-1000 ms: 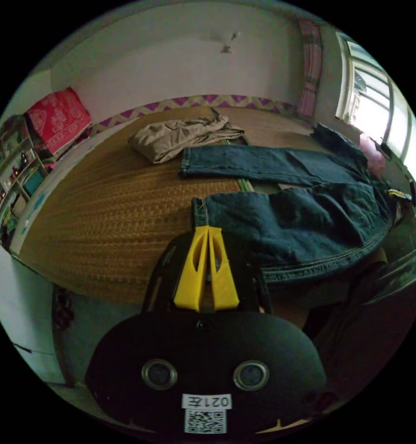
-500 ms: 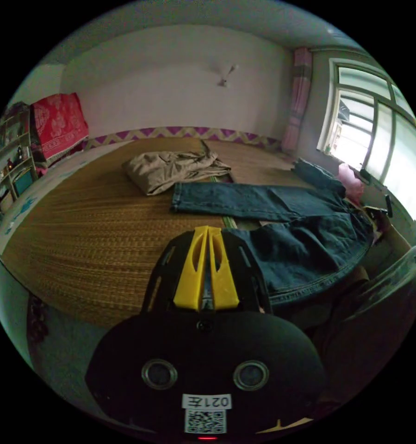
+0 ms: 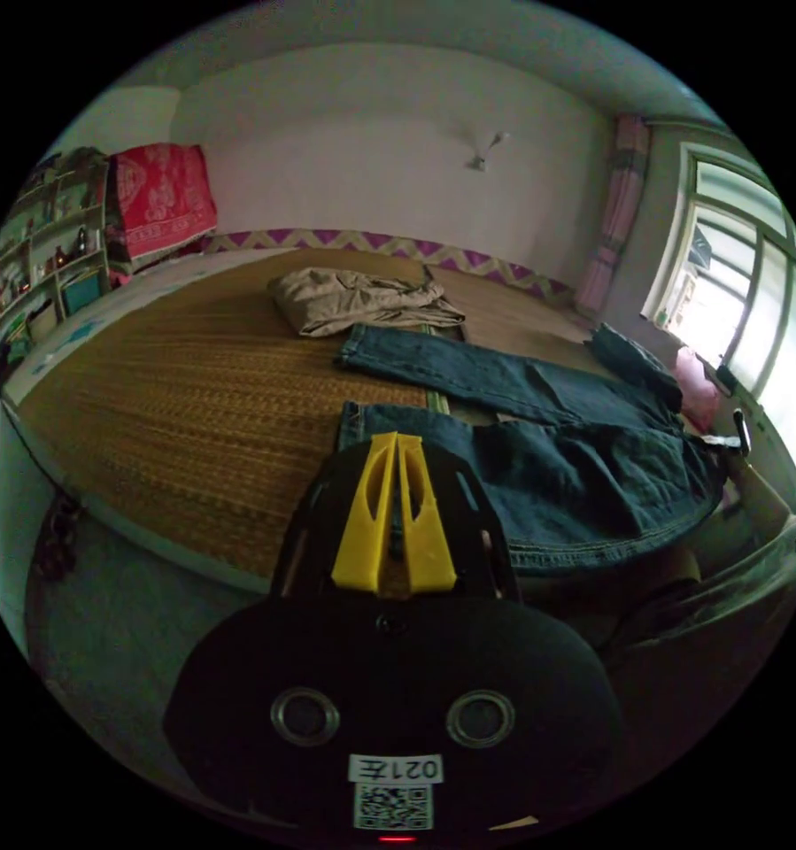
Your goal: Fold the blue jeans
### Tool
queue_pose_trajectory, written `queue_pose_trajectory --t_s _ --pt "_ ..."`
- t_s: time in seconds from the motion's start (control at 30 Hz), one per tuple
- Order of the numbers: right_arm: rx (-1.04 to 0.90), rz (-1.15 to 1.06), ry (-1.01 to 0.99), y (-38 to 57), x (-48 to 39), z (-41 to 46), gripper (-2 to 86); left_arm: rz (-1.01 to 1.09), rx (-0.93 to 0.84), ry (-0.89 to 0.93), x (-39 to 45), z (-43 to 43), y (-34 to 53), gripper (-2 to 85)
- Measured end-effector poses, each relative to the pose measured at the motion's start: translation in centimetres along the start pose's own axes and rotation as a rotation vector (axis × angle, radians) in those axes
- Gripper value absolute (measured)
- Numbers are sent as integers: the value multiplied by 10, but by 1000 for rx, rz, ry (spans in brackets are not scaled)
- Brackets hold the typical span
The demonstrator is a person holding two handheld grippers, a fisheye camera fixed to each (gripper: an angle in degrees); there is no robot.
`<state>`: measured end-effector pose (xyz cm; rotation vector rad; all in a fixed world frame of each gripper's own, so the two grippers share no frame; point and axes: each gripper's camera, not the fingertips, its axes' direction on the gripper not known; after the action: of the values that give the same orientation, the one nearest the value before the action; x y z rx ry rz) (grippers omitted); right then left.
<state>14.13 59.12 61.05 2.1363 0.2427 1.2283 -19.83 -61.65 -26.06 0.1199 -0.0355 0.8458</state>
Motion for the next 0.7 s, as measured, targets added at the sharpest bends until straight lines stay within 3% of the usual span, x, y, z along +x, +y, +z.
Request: queue_pose_trajectory --t_s 0.1,0.3,0.53,0.7 --pt "-16 93 54 2 12 -28 -7 -85 24 -14 -15 -21 4 -3" --pt "189 281 190 60 25 -123 -8 -178 -33 49 -54 -44 2 66" --pt "190 359 -46 133 54 -171 -7 -201 -162 22 -76 -25 5 53" --pt "191 387 -147 164 73 -188 -4 -265 -122 76 -94 -31 1 7"
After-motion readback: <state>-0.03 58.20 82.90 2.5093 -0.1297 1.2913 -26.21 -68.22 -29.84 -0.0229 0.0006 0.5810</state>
